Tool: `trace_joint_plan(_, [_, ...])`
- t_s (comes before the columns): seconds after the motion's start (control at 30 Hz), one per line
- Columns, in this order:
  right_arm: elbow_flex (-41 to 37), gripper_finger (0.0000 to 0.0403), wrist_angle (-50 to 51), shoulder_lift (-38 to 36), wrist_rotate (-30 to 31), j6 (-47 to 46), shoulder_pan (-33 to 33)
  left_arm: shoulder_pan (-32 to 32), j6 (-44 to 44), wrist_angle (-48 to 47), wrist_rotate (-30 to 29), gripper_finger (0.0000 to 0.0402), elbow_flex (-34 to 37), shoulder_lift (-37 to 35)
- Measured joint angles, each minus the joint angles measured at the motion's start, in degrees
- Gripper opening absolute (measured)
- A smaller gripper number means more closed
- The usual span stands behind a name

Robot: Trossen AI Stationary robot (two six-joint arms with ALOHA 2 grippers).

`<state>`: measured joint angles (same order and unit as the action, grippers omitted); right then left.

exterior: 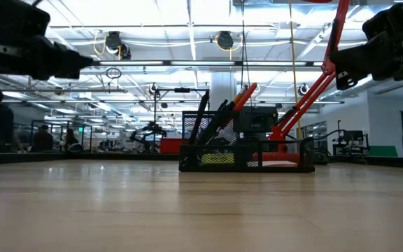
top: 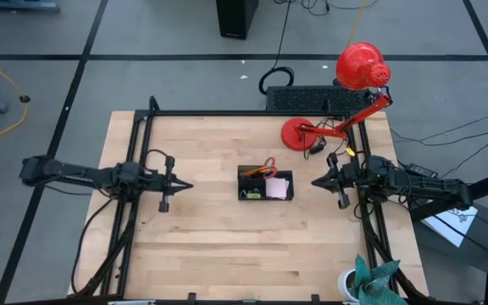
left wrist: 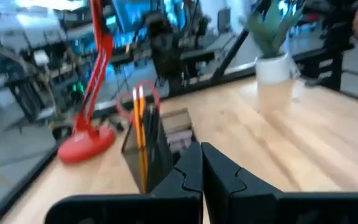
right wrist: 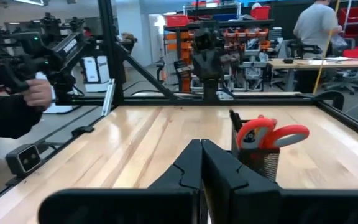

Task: Pick and place office supplies into organizer
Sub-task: Return to Home Position

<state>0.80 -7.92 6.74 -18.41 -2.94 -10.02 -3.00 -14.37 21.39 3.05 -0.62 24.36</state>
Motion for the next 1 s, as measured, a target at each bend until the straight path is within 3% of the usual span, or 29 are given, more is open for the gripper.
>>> trace_joint_plan(0.37, [0.0, 0.0, 0.43, 0.09, 0.15, 1.04, 0.0, 1.85, 8.76, -3.72, -2.44, 0.0011, 0.0, 0.0])
trace_joint_plan(0.6, [0.0, 0.0, 0.5, 0.09, 0.17, 1.05, 0.0, 1.86, 8.94, -3.71, -3.74, 0.0022, 0.0, 0.0])
trace_joint_plan(1.0, [0.0, 0.0, 0.48, 0.09, 0.24, 0.66, 0.0, 1.86, 8.71, -3.67, -3.79, 0.0007, 0.0, 0.0])
